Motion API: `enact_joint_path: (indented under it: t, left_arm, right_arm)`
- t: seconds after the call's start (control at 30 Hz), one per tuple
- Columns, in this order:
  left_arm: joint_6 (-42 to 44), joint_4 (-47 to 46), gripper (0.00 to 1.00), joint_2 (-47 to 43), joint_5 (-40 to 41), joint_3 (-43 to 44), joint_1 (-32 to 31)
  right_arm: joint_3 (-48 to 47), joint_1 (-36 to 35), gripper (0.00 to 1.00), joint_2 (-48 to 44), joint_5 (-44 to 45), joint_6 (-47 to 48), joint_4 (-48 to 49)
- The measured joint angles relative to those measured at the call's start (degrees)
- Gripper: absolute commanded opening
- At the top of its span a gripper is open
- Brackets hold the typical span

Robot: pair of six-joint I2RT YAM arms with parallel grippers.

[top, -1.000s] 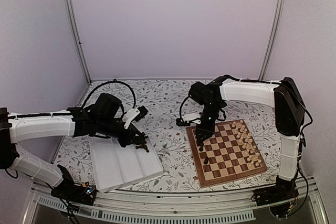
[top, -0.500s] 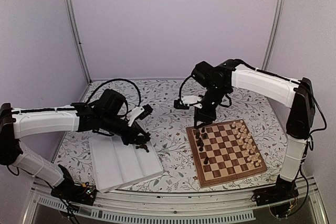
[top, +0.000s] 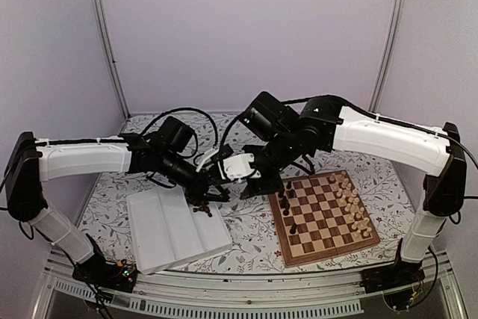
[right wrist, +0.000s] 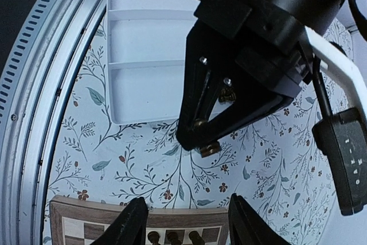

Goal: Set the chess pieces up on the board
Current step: Place the chess piece on the chessboard.

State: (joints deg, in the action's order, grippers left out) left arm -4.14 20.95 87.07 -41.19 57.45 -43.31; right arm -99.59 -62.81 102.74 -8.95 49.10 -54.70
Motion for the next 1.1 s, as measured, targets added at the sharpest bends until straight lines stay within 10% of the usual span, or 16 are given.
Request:
enact_joint_path:
  t: [0.47, 0.83, 1.1]
  left_arm:
    - [-3.02, 0.02, 0.09, 3.15, -11.98, 0.59, 0.00]
    - [-3.96, 0.26, 0.12, 4.92, -15.04, 1.20, -0.02]
    - [-4.68, 0.83, 0.27, 5.14, -13.00, 1.27, -0.07]
  right_arm:
    - [3.23, -4.72, 0.47, 3.30, 9.22, 3.23, 5.95]
    - [3.89, -6.54, 0.15, 4.15, 12.11, 4.87, 6.45]
    - [6.49, -6.51, 0.11, 4.13, 12.70, 3.80, 9.03]
